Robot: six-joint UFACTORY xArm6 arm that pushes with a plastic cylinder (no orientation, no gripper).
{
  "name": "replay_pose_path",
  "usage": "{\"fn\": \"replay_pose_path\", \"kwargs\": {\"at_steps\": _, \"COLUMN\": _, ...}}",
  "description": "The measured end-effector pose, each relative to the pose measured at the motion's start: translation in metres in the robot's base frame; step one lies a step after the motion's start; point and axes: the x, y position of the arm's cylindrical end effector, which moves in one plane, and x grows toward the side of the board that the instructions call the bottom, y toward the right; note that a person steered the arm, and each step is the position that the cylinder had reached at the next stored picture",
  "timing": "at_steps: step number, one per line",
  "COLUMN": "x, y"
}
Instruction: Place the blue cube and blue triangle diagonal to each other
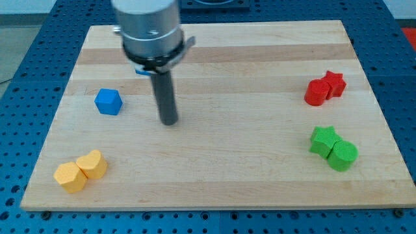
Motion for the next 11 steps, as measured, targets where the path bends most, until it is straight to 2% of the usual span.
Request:
{"fn": "replay_pose_path", "kwargs": {"at_steps": 2, "x": 0.000, "y": -0.147}}
{"fn": "replay_pose_path", "kwargs": {"at_steps": 3, "x": -0.029, "y": -0.152}}
{"fn": "replay_pose_path", "kwargs": {"at_steps": 5, "x": -0.104, "y": -0.040}}
{"fn": "replay_pose_path", "kwargs": {"at_steps": 7, "x": -0.111, "y": -0.091}}
{"fn": "replay_pose_path", "kwargs": {"at_steps": 8, "x": -0.148, "y": -0.057}}
{"fn": "replay_pose_path", "kwargs": {"at_steps": 9, "x": -0.186, "y": 0.022}}
{"fn": "replay_pose_path", "kwargs": {"at_steps": 10, "x": -0.206, "y": 0.069}}
{"fn": "replay_pose_path", "kwargs": {"at_steps": 11, "x": -0.204, "y": 0.035}}
